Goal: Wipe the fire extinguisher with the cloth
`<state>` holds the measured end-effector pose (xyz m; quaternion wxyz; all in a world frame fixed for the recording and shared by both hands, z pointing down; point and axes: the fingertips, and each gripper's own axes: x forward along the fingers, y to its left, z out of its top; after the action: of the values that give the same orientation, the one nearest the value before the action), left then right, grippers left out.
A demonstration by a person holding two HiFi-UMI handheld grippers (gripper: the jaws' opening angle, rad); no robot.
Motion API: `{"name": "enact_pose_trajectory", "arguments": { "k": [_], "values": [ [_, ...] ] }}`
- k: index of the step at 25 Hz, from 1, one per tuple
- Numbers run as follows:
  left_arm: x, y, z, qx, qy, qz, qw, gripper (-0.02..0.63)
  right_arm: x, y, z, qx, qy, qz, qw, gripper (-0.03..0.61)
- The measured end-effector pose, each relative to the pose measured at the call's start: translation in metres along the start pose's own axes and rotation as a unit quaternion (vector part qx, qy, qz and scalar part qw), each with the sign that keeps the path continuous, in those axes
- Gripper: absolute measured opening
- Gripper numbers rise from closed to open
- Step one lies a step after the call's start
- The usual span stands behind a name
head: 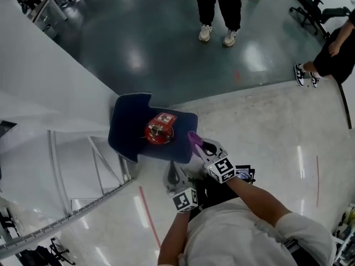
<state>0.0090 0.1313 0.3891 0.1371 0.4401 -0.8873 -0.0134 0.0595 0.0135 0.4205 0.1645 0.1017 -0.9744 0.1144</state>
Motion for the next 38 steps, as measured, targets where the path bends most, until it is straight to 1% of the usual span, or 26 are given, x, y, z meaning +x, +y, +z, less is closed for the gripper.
{"name": "enact_pose_trajectory", "arguments": {
  "k": [4, 8, 12, 15, 18, 22, 26, 28, 31, 34, 38],
  "values": [
    [0.007, 0.001, -0.005, -0.009, 0.008, 0.011, 0.9999, 0.005, 0.006, -0.008, -0.008, 0.006, 0.018, -0.005, 1.000, 0.049],
    [0.018, -0.005, -0.006, -0.012, 0.007, 0.028, 0.9995, 0.005, 0.023, -0.019, -0.023, 0.018, 0.038, 0.014, 0.999, 0.049],
    [0.038, -0.019, -0.017, -0.002, 0.011, 0.049, 0.9987, 0.005, 0.055, -0.047, -0.052, 0.044, 0.064, 0.027, 0.997, 0.049],
    [0.052, -0.026, -0.035, -0.005, 0.024, 0.070, 0.9973, 0.005, 0.082, -0.072, -0.086, 0.058, 0.088, 0.030, 0.994, 0.049],
    [0.063, -0.022, -0.059, -0.017, 0.034, 0.081, 0.9960, 0.005, 0.115, -0.083, -0.128, 0.071, 0.108, 0.035, 0.991, 0.049],
    [0.067, -0.010, -0.082, -0.029, 0.036, 0.078, 0.9959, 0.005, 0.160, -0.071, -0.178, 0.083, 0.127, 0.059, 0.987, 0.049],
    [0.067, -0.001, -0.093, -0.034, 0.045, 0.067, 0.9962, 0.005, 0.199, -0.053, -0.220, 0.133, 0.138, 0.083, 0.978, 0.049],
    [0.073, 0.003, -0.112, -0.042, 0.052, 0.070, 0.9953, 0.005, 0.220, -0.059, -0.249, 0.151, 0.146, 0.080, 0.974, 0.049],
    [0.077, 0.015, -0.136, -0.050, 0.057, 0.072, 0.9945, 0.005, 0.248, -0.065, -0.288, 0.162, 0.158, 0.069, 0.972, 0.049],
    [0.075, 0.027, -0.147, -0.056, 0.064, 0.075, 0.9935, 0.005, 0.270, -0.064, -0.310, 0.180, 0.172, 0.064, 0.966, 0.049],
    [0.074, 0.040, -0.158, -0.061, 0.081, 0.077, 0.9918, 0.005, 0.290, -0.059, -0.325, 0.182, 0.192, 0.083, 0.961, 0.049]
  ]
}}
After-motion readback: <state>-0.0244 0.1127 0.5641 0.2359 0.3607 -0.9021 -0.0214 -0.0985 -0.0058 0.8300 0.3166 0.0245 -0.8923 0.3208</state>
